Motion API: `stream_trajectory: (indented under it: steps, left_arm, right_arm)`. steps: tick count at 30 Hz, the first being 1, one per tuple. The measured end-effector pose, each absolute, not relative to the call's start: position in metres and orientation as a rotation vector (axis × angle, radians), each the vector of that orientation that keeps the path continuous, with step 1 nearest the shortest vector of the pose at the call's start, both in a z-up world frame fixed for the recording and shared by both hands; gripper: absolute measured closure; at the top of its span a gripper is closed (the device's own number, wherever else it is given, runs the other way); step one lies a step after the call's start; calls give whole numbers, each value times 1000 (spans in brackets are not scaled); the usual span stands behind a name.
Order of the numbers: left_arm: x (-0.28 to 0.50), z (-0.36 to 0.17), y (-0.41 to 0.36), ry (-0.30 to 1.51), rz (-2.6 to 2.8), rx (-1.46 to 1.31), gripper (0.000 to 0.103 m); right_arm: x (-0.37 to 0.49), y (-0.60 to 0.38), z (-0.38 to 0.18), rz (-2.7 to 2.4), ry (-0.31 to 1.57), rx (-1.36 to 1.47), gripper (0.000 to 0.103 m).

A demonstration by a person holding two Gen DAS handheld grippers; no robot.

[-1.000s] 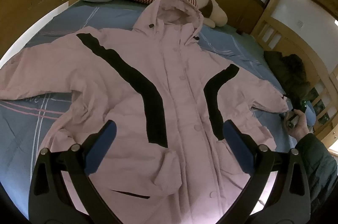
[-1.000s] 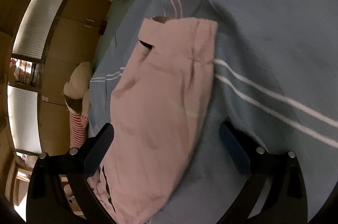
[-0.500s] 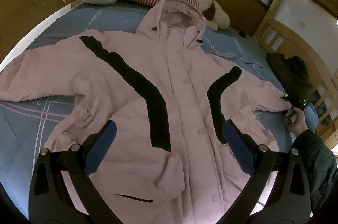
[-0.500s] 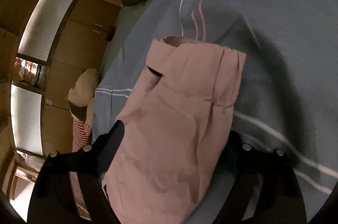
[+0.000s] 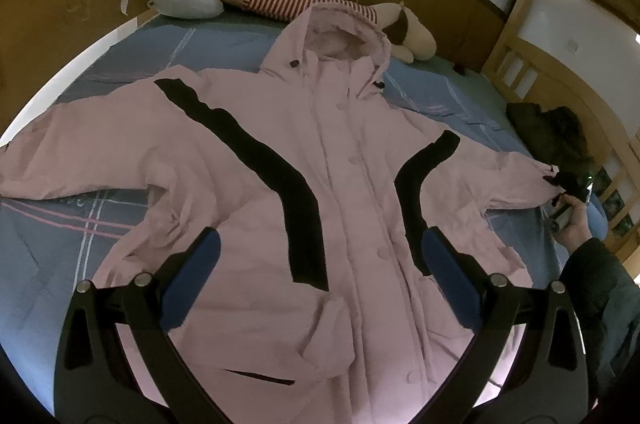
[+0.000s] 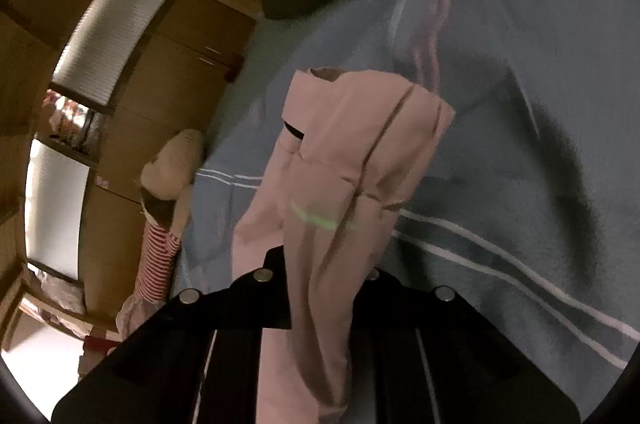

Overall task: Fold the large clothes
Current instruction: 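Close the right gripper on the sleeve cuff, then lift the gripped sleeve up off the bed with the right gripper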

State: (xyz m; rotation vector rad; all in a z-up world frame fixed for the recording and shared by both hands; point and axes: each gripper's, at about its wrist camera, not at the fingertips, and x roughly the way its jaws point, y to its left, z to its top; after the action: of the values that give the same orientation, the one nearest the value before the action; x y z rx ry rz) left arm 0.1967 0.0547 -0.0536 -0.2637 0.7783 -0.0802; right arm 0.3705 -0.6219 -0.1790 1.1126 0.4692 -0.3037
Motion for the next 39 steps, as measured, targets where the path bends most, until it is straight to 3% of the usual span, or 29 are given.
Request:
stream_trajectory:
  steps: [27,39]
  left_arm:
    - [171,-35,57,733,-65,-249,2]
    - [169,-34,50,714,-30,-184,2]
  right_arm:
    - [341,-554,-43,-145,233,1032,92]
    - [332,-514,-10,-23,154,1121,92]
